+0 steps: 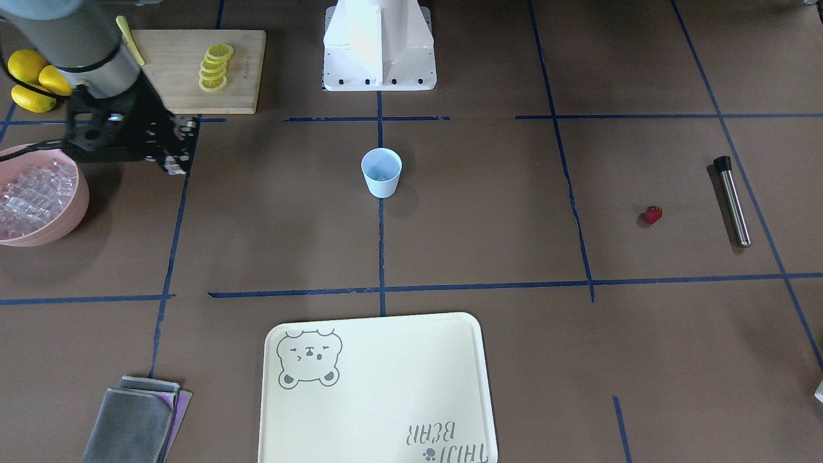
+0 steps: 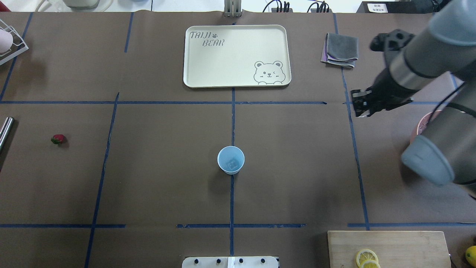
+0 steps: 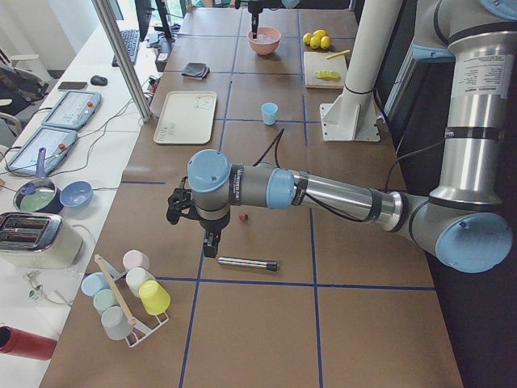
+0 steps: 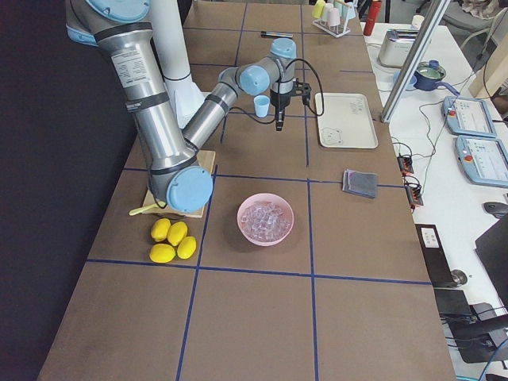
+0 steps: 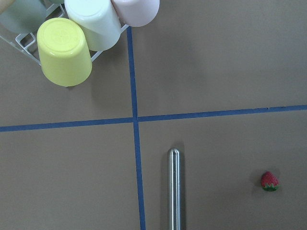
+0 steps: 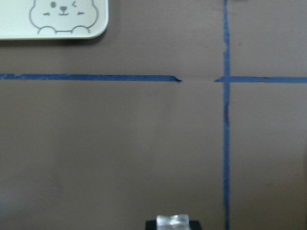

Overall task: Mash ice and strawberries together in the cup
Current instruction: 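Carry the ice cube with the right gripper over the light-blue cup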

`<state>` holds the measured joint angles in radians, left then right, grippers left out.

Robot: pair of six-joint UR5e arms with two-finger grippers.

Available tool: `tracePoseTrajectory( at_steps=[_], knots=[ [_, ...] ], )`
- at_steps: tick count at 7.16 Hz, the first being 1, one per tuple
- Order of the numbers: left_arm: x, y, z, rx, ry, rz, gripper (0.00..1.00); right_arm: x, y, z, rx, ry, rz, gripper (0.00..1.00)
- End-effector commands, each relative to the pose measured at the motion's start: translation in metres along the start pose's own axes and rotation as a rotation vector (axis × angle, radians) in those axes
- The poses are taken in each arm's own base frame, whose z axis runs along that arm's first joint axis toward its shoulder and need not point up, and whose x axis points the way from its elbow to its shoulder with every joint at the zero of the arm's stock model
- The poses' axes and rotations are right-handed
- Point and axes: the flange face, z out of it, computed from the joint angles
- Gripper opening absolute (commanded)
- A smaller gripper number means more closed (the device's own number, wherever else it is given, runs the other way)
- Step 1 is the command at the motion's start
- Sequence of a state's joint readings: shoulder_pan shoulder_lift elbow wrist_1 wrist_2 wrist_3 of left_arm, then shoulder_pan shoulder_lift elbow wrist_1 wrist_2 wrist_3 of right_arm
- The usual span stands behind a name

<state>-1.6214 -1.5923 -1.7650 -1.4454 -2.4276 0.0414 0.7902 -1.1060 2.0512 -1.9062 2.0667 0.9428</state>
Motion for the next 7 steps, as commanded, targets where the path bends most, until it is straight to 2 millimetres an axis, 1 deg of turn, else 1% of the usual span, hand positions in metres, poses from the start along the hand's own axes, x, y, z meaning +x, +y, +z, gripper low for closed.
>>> tracePoseTrajectory(
  at_steps=[1, 2, 3, 4, 5, 6, 7],
  knots=[
    [0.000, -0.001, 0.000, 0.001, -0.002, -0.003, 1.00, -0.134, 0.013, 0.017, -0.011, -0.005, 0.035, 0.00],
    [0.000, -0.001, 0.000, 0.001, -0.002, -0.005, 1.00, -0.182, 0.017, 0.033, -0.041, 0.003, 0.057, 0.00],
    [0.000, -0.001, 0.000, 0.001, -0.002, -0.005, 1.00, -0.212, 0.022, 0.041, -0.053, -0.001, 0.068, 0.00],
    [0.001, -0.001, -0.001, 0.003, -0.002, -0.003, 1.00, -0.230, 0.027, 0.064, -0.048, -0.029, 0.064, 0.00],
    [0.001, -0.001, -0.001, 0.003, -0.002, -0.003, 1.00, -0.236, 0.027, 0.082, -0.049, -0.027, 0.070, 0.00],
    [0.003, -0.001, -0.003, 0.006, -0.003, 0.001, 1.00, -0.239, 0.034, 0.088, -0.059, -0.022, 0.065, 0.00],
    [0.003, -0.001, -0.003, 0.006, -0.003, 0.001, 1.00, -0.241, 0.036, 0.089, -0.062, -0.023, 0.071, 0.00]
  ],
)
